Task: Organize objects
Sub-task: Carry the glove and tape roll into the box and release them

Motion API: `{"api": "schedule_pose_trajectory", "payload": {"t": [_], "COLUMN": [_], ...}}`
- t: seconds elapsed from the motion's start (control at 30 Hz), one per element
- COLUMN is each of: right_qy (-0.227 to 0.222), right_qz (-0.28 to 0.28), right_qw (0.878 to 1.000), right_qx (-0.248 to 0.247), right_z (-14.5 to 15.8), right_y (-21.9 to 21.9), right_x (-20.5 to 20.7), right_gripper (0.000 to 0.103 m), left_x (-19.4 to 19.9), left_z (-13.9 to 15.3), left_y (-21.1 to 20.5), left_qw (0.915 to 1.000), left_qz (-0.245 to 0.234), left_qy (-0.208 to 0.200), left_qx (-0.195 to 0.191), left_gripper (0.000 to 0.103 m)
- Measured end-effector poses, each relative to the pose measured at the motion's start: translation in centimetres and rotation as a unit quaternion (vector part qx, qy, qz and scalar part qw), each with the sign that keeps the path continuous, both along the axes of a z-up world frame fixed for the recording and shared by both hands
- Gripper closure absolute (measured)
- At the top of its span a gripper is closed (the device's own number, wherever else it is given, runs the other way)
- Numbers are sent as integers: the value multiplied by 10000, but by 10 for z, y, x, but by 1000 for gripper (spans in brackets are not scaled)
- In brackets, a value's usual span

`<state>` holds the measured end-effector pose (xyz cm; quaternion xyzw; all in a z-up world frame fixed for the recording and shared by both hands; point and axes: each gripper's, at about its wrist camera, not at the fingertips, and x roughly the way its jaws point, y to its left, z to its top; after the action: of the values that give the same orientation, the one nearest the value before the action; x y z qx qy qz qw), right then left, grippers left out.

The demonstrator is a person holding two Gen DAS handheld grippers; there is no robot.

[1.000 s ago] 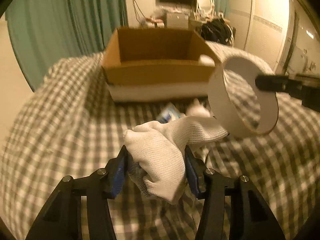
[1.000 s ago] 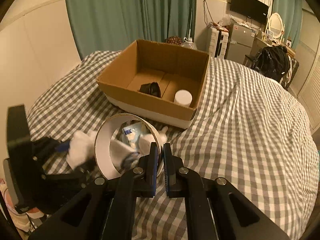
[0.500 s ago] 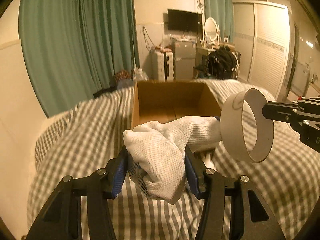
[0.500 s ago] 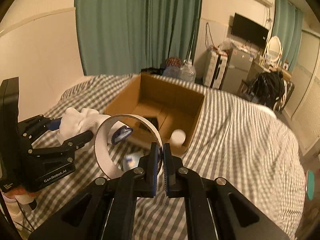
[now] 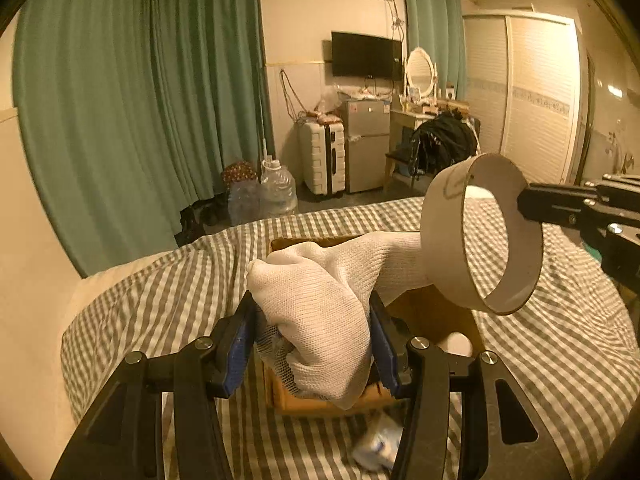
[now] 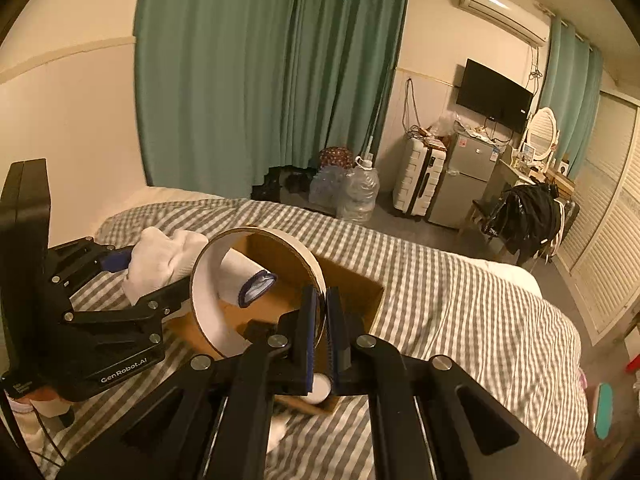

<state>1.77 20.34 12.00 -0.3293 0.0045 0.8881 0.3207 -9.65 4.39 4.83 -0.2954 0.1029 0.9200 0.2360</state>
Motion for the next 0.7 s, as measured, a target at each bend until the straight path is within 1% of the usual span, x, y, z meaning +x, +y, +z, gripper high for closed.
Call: {"api": "schedule_pose_trajectory", "payload": {"t": [0.07,0.17,0.27,0.33,0.47,0.57,0.7], "right_qy": [-89,-267,-476,-596,-821,-722,-420], "right_qz": [-35,-58,-120,-180,-236,-196,-212], "right_qw": [10000,9996,9987,9976,9952,9943,9941], "right_qx": [2,-81,-155,-296,-471,-764,-979], "right_z": [-4,-21,-42,-60,-89,-96,-87], "right_y": [15,38,60,73,88,92,92], "right_x": [-11,-26,-36,-40,-41,-35,-20], "right_gripper": [98,98,98,98,98,98,98], "left_x": [-15,-32,-41,-47,-51,-51,-47], "left_z": [-8,-24,-45,-59,-74,-78,-76], "left_y": [9,20,28,33,42,42,39], "left_qw": [9999,9994,9982,9968,9951,9947,9951], "left_qz": [6,-22,-81,-110,-102,-110,-46], "left_qy": [-53,-111,-273,-406,-438,-461,-571], "left_qx": [-136,-339,-532,-679,-881,-914,-811], "left_gripper": [50,50,50,50,50,48,38]}}
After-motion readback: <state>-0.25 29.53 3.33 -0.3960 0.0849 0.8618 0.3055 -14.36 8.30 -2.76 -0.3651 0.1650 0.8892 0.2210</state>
